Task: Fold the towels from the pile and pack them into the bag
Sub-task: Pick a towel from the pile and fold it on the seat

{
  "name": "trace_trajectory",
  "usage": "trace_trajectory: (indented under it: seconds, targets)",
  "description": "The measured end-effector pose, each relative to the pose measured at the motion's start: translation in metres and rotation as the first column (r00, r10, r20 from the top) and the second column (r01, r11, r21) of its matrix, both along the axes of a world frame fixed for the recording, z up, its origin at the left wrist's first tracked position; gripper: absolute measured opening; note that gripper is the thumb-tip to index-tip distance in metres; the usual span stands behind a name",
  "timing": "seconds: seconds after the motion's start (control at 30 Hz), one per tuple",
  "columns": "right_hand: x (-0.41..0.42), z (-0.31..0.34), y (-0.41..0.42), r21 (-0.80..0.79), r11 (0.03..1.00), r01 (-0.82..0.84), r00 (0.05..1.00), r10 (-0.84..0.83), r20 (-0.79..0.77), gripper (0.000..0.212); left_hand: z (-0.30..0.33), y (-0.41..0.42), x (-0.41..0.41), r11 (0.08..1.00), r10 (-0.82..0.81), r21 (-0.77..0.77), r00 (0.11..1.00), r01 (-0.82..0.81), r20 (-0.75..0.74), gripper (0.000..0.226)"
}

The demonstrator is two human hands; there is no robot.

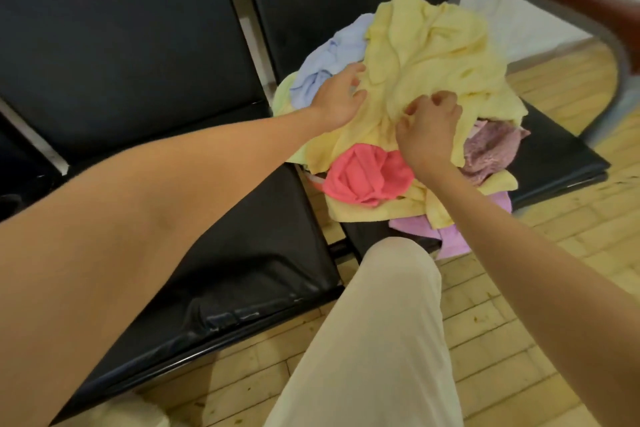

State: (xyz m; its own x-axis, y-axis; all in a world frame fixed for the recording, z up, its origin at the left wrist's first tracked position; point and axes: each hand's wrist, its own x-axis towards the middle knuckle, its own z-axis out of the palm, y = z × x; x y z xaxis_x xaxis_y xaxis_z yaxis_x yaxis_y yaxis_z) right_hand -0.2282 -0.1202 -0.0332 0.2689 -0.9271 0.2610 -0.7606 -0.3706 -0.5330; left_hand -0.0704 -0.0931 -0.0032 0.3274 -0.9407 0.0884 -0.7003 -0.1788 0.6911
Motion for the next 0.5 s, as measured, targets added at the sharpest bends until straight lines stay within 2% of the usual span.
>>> trace_trajectory:
  seconds: [0.1, 0.2, 0.3, 0.4, 0.5]
  targets:
    - [-0.001, -0.010, -0.003, -0.029, 1.000, 0.010, 0.995, -0.007, 0.101, 0.023, 0.006, -0.025, -0.004, 0.999, -0.039, -0.017, 0.999, 0.039, 0.021, 0.041]
    - [-0.002, -0.013, 0.004, -0.094, 0.995, 0.032, 0.966, -0.006, 0.259, 0.022, 0.006, -0.055, -0.010, 0.996, 0.064, 0.069, 0.989, -0.055, -0.134, 0.025]
    - [-0.003, -0.013, 0.016, -0.037, 0.987, 0.154, 0.858, -0.115, 0.501, 0.013, 0.006, -0.071, -0.014, 0.980, 0.169, 0.151, 0.943, -0.129, -0.286, 0.028]
    - [-0.008, -0.013, 0.020, -0.030, 0.971, 0.238, 0.792, -0.176, 0.585, 0.014, 0.001, -0.076, -0.015, 0.977, 0.174, 0.159, 0.966, -0.145, -0.191, 0.035]
    - [-0.010, -0.003, 0.022, 0.017, 0.964, 0.264, 0.728, -0.210, 0.653, 0.017, 0.001, -0.066, -0.019, 0.977, 0.190, 0.127, 0.968, -0.170, -0.165, 0.020]
